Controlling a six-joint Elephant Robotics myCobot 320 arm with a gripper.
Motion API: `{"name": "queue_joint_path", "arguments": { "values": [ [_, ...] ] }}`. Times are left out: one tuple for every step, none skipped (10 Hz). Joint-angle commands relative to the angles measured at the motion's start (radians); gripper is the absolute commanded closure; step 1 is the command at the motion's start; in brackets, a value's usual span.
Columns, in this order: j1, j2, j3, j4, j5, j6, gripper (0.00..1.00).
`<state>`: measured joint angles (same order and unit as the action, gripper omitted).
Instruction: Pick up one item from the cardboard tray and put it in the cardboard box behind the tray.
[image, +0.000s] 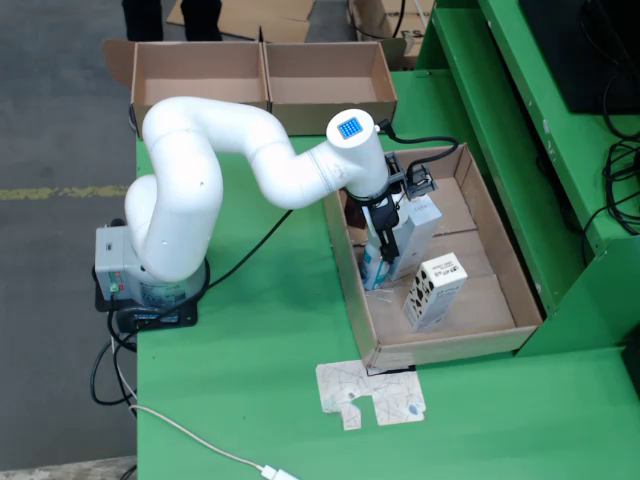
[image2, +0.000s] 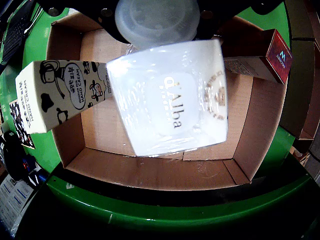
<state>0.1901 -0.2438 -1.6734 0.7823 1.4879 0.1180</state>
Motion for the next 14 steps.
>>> {"name": "queue_joint_path", "arguments": {
  "values": [
    [-0.006,0.018,0.031,0.011,-0.009,-0.007,1.0],
    [-0.006,0.018,0.031,0.011,-0.009,-0.007,1.0],
    [-0.006,0.018,0.031,0.011,-0.009,-0.007,1.0],
    [-0.006,0.018,0.031,0.011,-0.009,-0.007,1.0],
    [-0.006,0.035,0.036,-0.013,-0.004,-0.008,1.0],
    [-0.007,0.045,0.04,-0.025,-0.003,-0.01,1.0],
    [-0.006,0.069,0.031,-0.032,-0.003,-0.013,1.0],
    [-0.006,0.069,0.031,-0.032,-0.003,-0.013,1.0],
    [-0.008,0.098,0.017,-0.042,-0.001,-0.015,1.0],
    [-0.003,0.122,0.007,-0.047,-0.005,-0.012,1.0],
    [0.007,0.144,0.002,-0.056,-0.017,-0.005,1.0],
    [0.012,0.15,0.008,-0.057,-0.022,-0.001,1.0],
    [0.017,0.158,0.03,-0.079,-0.028,0.007,1.0],
    [0.018,0.17,0.045,-0.102,-0.028,0.012,1.0]
  ]
}}
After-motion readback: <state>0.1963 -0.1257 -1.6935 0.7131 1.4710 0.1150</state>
